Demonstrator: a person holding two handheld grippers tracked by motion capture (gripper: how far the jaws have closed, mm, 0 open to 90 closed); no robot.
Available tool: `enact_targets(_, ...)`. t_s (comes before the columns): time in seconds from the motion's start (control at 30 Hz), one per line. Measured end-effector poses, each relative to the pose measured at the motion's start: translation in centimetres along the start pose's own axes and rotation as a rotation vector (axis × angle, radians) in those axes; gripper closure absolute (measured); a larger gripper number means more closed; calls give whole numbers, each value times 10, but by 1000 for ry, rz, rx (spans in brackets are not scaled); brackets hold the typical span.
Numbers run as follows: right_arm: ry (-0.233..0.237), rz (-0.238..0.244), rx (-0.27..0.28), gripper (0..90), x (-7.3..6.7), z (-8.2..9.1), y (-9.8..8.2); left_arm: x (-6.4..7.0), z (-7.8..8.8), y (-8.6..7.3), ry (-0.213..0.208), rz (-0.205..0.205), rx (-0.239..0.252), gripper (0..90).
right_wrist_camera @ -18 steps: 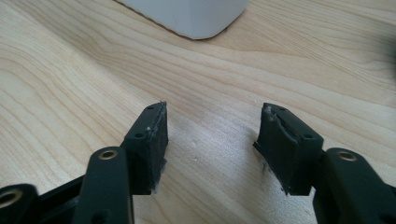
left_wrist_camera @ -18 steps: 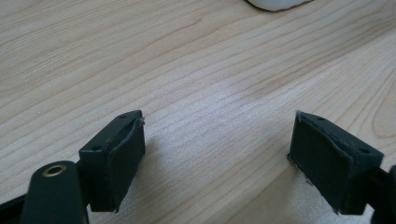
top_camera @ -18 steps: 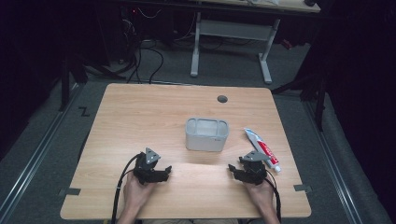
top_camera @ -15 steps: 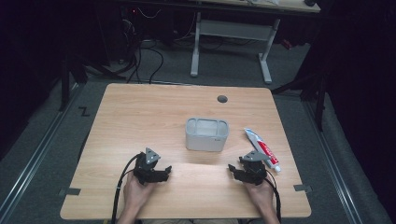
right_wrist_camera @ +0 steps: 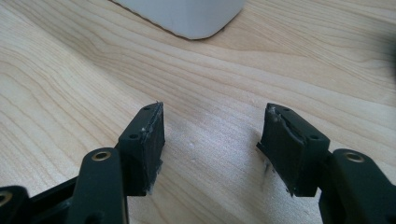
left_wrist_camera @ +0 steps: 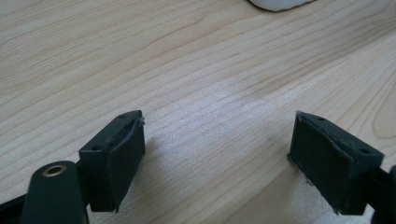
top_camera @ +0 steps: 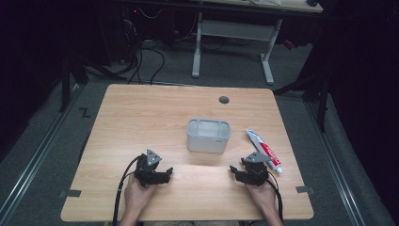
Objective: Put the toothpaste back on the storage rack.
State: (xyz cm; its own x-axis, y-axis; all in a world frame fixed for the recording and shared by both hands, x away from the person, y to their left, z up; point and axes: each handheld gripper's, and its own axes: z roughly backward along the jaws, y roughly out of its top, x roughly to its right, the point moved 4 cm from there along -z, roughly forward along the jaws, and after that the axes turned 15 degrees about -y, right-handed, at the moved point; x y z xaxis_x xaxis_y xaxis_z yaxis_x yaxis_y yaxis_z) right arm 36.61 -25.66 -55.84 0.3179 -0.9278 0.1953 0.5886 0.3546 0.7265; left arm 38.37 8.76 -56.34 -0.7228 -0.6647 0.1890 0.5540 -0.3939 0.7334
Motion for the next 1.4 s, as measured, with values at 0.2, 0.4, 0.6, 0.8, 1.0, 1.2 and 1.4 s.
enact_targets(0.2,-13,-20,-3,418,0,0,0,0,0,0,0,0,0,185)
enact_targets(0.4,-30,-35,-3,459,1,1,0,0,0,0,3,2,2,185)
enact_targets(0.6,-56,-50,-11,515,0,1,0,0,0,0,3,3,2,185)
enact_targets(0.8,-63,-49,-3,525,3,6,-1,0,0,0,3,2,2,185)
enact_targets(1.0,-74,-51,16,541,10,14,-2,1,0,-1,3,3,2,185)
enact_targets(1.2,-88,-61,37,563,17,21,-4,1,1,-1,3,3,1,185)
enact_targets(1.4,-95,-74,41,573,23,26,-5,1,0,-1,3,4,2,185)
